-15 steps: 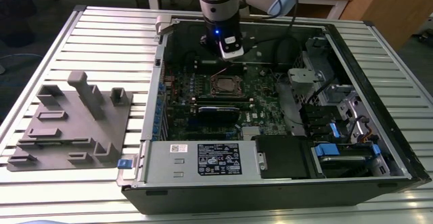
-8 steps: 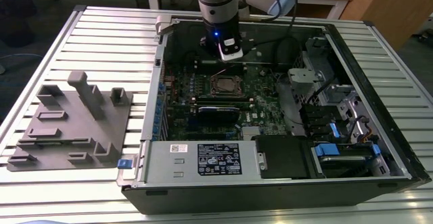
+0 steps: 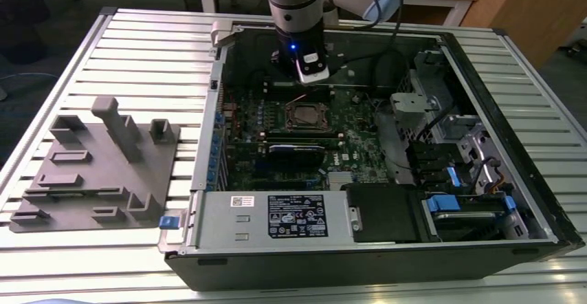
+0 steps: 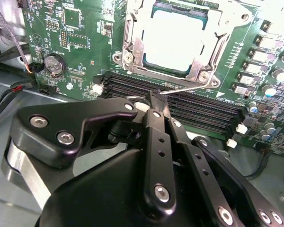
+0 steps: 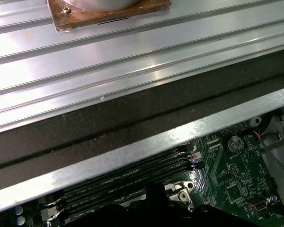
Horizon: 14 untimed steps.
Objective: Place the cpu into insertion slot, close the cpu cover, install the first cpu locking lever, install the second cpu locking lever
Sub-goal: 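Install the first cpu locking lever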
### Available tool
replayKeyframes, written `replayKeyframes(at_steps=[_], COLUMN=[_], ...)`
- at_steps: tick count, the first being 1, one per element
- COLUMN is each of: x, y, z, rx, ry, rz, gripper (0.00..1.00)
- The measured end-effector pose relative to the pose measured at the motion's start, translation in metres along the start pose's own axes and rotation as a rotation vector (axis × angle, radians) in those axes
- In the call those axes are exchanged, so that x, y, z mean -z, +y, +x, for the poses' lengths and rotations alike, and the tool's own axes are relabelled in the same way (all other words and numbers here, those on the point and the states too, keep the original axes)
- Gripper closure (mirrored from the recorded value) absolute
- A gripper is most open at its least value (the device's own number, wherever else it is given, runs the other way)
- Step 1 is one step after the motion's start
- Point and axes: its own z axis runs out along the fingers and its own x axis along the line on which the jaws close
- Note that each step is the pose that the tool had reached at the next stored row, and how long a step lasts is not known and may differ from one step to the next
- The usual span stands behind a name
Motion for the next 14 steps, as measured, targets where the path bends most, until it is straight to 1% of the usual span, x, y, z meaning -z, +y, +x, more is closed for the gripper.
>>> replayKeyframes(at_steps=[14], x=[-0.0015], y=[-0.0003], z=[0.0002], rx=[0.000], ry=[-0.0001], rz=[-0.0001], gripper=[0.89])
